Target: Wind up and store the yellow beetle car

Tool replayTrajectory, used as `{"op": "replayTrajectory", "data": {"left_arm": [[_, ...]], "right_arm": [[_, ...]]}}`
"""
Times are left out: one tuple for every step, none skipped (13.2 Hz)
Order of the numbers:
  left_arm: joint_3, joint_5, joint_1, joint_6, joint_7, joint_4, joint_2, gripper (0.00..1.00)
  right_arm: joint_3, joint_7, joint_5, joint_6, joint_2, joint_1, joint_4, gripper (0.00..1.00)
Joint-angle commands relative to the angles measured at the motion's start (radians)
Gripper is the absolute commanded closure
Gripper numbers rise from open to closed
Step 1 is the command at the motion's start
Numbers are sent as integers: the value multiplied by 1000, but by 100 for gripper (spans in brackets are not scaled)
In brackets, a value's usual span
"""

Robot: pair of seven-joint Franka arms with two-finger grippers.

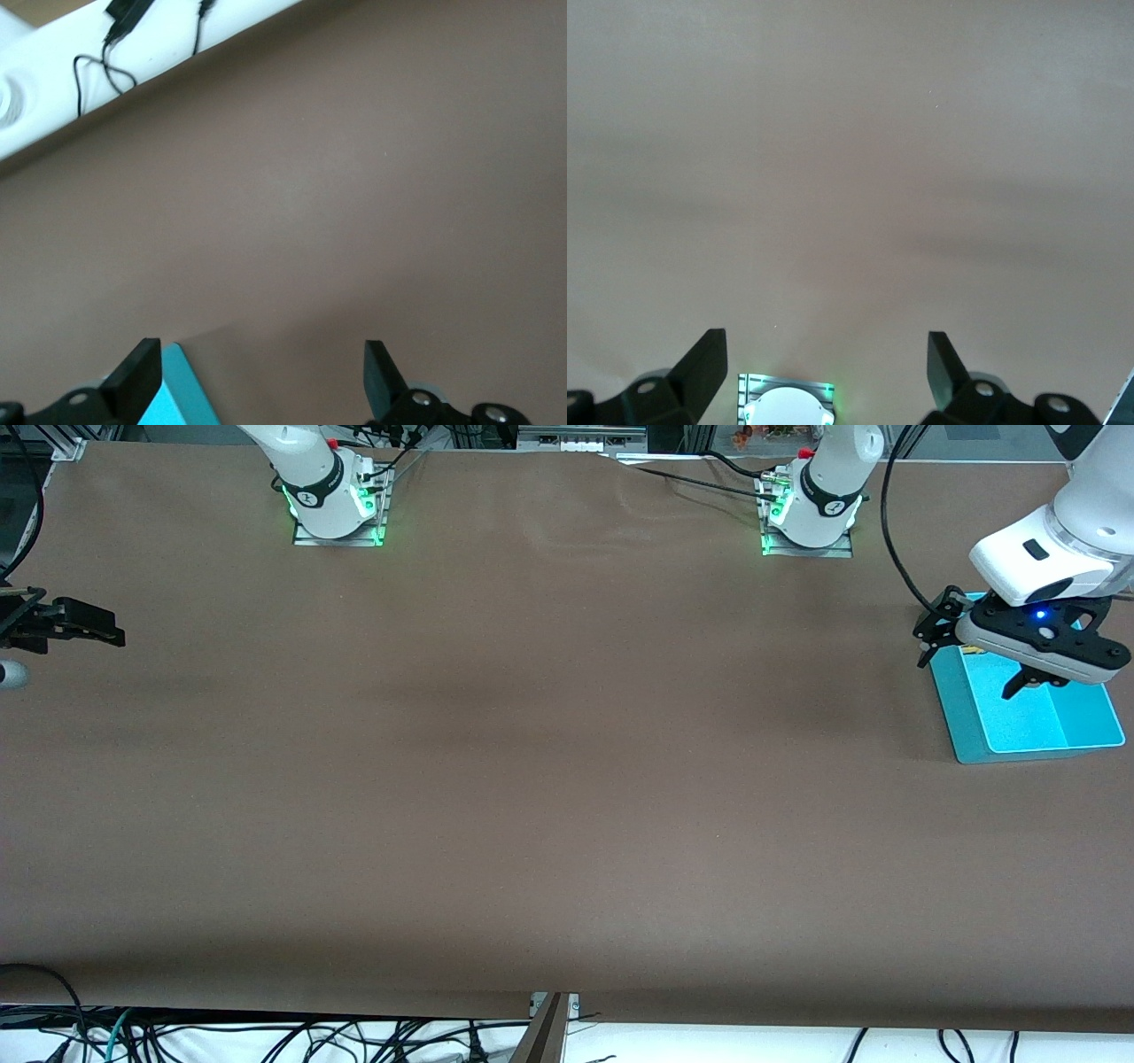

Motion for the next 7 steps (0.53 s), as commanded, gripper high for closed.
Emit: {"op": "replayTrajectory", "data": {"left_arm": [[8, -32, -25, -44, -241, 7, -12, 0], [10, -32, -25, -47, -244, 7, -14, 0], [11, -26, -25, -47, -244, 10, -19, 0], [10, -20, -25, -47, -246, 9, -17, 0], [10, -20, -25, -47, -244, 7, -17, 0], [10, -19, -25, -50, -244, 6, -17, 0], [10, -19, -25, -50, -238, -2, -14, 0]], "right_arm": [[1, -13, 12, 5, -8, -8, -6, 0], [1, -13, 11, 7, -8, -8, -5, 0], [1, -13, 12, 5, -8, -8, -6, 0], [1, -13, 11, 7, -8, -8, -6, 0], [1, -13, 11, 7, -8, -8, -6, 0], [1, -13, 11, 7, -8, -8, -6, 0], [1, -13, 11, 7, -8, -8, -6, 0]]}}
